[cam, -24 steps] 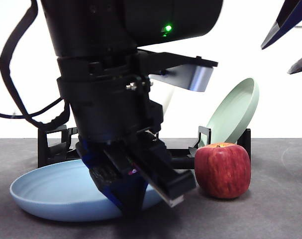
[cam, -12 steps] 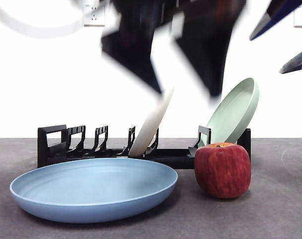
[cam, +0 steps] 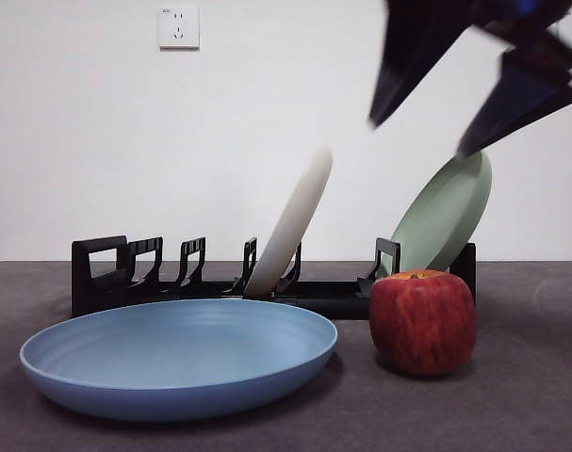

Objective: Take the blue plate from the plate rack,put the plate on the table,take the apple from the table,put the apple in the plate

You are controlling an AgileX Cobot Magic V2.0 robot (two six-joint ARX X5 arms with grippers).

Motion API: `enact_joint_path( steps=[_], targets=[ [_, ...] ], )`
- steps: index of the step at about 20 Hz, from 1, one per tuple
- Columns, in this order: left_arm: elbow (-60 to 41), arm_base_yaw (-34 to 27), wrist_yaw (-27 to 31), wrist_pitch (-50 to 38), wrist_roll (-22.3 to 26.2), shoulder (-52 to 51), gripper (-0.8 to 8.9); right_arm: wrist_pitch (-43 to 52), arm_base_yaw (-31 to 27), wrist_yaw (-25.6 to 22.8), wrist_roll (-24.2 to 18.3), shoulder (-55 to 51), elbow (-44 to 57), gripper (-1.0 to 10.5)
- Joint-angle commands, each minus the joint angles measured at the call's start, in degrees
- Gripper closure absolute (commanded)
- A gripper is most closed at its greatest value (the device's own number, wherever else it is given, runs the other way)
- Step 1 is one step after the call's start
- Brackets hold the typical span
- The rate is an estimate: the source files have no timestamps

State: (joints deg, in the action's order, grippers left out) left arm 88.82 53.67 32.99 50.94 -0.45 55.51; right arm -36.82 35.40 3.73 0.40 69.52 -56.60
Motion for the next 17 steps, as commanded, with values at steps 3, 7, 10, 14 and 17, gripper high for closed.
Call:
enact_joint_path(
  steps=[3,7,10,14,17],
  targets=[
    [-0.2,-0.5,3.6,5.2,-1.5,-7.2,3.74,0.5,1.4,-1.6,-2.1,11.2,-1.9,3.8],
    [-0.2,-0.5,4.3,11.2,-4.5,-11.3,3.74,0.9,1.4,-2.5,-2.0,21.4,-1.9,3.8],
    [-0.2,-0.5,4.4,14.6,-4.6,-11.8,3.74,0.9,1.4,-2.3,-2.0,26.4,-1.9,3.9],
    [-0.2,-0.5,4.4,16.4,-5.6,-11.8,3.74,0.4,1.5,-2.3,-0.5,27.6,-1.9,9.5],
    [-0.2,-0.5,4.4,16.5,-5.6,-11.8,3.74,0.3,1.5,-2.6,-0.4,26.4,-1.9,9.6]
  ],
)
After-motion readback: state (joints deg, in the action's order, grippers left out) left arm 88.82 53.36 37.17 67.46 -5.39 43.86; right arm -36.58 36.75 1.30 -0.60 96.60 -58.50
